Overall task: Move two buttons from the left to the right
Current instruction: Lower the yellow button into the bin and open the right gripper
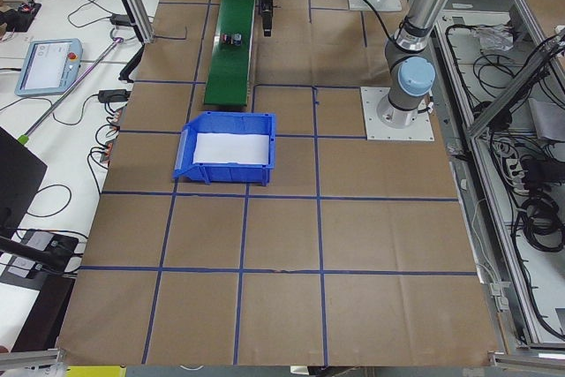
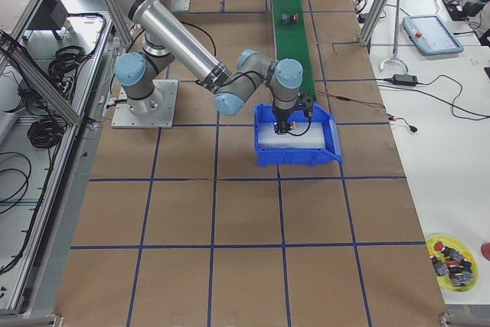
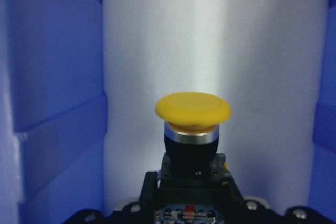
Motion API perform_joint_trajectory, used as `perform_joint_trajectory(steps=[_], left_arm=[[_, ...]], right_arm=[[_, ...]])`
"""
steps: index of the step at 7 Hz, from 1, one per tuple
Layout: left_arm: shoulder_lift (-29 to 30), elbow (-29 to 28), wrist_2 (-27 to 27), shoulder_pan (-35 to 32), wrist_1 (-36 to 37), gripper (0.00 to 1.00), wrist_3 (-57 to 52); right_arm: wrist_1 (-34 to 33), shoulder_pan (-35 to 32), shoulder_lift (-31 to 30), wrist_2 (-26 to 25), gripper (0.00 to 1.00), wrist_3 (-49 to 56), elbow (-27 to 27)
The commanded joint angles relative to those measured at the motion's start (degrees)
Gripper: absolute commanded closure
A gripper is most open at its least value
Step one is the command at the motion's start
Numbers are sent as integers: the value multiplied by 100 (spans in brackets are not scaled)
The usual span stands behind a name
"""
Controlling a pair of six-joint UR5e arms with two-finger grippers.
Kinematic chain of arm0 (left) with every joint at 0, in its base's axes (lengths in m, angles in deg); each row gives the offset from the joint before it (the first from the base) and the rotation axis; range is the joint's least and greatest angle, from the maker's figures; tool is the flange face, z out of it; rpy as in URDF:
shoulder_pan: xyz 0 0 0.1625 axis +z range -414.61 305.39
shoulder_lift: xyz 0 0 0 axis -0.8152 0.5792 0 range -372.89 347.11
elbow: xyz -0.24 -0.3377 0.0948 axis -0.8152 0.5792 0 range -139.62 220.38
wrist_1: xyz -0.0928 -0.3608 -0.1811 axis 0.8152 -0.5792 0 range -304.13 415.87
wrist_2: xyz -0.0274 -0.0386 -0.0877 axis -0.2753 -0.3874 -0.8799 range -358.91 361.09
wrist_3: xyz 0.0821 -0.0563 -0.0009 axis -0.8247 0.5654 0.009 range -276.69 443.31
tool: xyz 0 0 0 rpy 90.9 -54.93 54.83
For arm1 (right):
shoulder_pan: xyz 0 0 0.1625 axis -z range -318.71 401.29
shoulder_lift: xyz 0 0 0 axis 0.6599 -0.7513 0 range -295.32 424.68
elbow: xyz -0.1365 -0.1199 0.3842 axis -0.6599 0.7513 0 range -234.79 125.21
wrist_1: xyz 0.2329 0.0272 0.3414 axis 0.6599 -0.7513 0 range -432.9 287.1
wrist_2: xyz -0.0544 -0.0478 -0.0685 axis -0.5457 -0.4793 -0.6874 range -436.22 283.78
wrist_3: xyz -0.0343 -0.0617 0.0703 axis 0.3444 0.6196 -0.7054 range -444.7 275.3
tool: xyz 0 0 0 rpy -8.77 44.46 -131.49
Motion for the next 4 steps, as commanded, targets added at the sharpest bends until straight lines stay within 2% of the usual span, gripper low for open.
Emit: perform_joint_trajectory(steps=[1, 3, 4], left_arm=[[6, -9, 0, 0, 0, 0, 5], [6, 0, 0, 0, 0, 0, -4], [6, 0, -9, 0, 0, 0, 4]], right_arm=[[-3, 129, 263, -18, 93, -7, -22], [-3, 130, 308, -71, 90, -7, -40], [-3, 130, 317, -71, 69, -16, -48]])
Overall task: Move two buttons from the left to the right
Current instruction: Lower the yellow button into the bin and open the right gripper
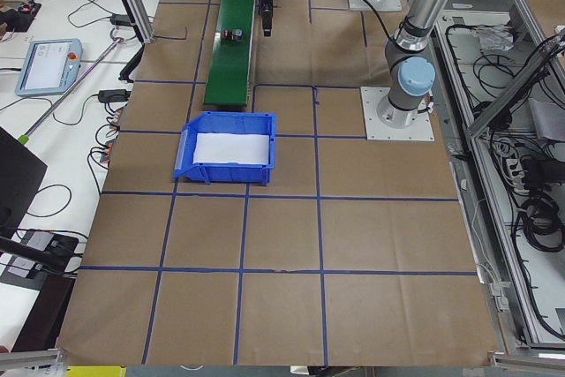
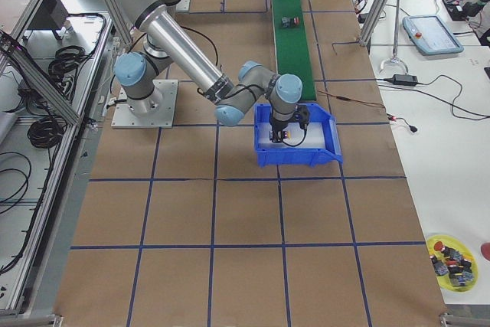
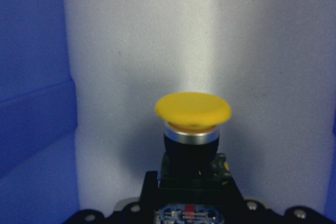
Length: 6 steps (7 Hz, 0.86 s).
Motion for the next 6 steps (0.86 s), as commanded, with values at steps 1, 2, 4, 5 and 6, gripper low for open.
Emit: perform_joint_trajectory(steps=[1, 2, 4, 5, 6], left_arm=[[0, 3, -7, 0, 9, 0, 4], [-9, 3, -7, 0, 0, 0, 12], [0, 3, -15, 0, 9, 0, 12], [0, 3, -15, 0, 0, 0, 12], [0, -5, -15, 0, 9, 0, 12]], right_arm=[[0, 5, 12, -7, 31, -9, -10], [9, 5, 21, 1, 17, -18, -2], [9, 5, -6, 1, 14, -18, 33], [9, -4, -49, 1, 14, -35, 77], [9, -30, -102, 1, 10, -79, 156]])
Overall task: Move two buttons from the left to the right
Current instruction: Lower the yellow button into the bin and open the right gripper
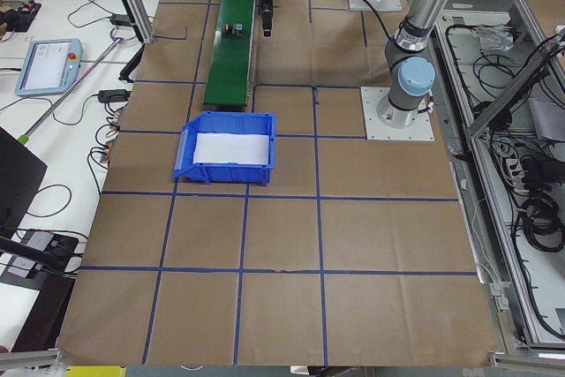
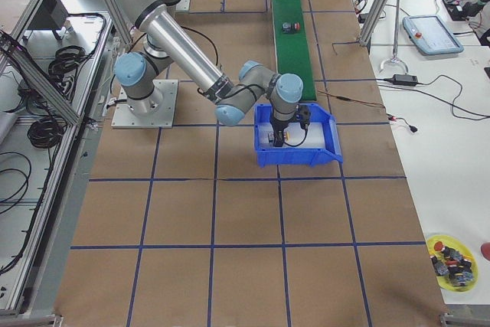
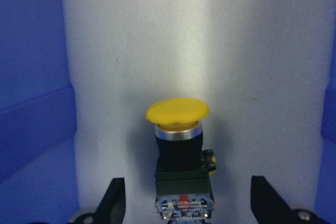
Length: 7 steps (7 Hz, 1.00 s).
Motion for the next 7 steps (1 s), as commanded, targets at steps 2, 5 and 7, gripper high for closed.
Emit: perform_joint_trajectory(steps=[2, 5, 7], left_arm=[[0, 1, 0, 0, 5, 0, 0], [0, 1, 0, 0, 5, 0, 0], [0, 1, -9, 0, 5, 0, 9]], right_arm=[[105, -65, -505, 0, 0, -116, 448], [1798, -452, -885, 0, 0, -1217, 1439], [3721, -914, -1114, 97, 0, -2555, 1986]])
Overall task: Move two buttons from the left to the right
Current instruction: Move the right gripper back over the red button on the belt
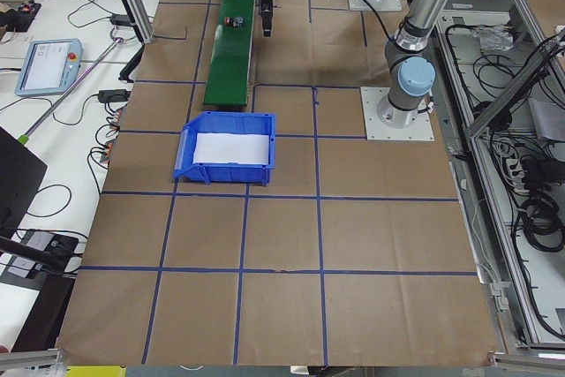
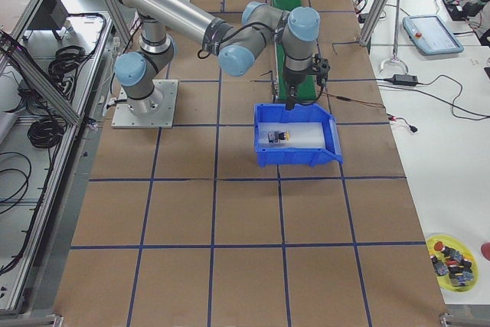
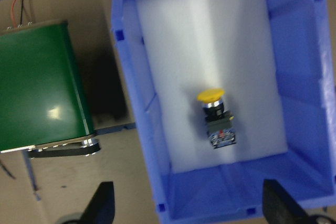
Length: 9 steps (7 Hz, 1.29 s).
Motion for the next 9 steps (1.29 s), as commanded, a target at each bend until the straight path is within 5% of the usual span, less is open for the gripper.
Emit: perform_joint_trajectory(steps=[1, 4, 6, 9], left_arm=[[0, 0, -3, 0, 0, 0, 3], [9, 0, -3, 0, 0, 0, 29], [9, 0, -3, 0, 0, 0, 29], [9, 0, -3, 0, -9, 0, 29]], right_arm=[[1027, -898, -208, 49, 0, -800, 445], [-410, -2561, -655, -57, 0, -1038, 115], [-1359, -2635, -876, -65, 0, -1020, -702], [-1355, -2644, -693, -399, 0, -1055, -732]])
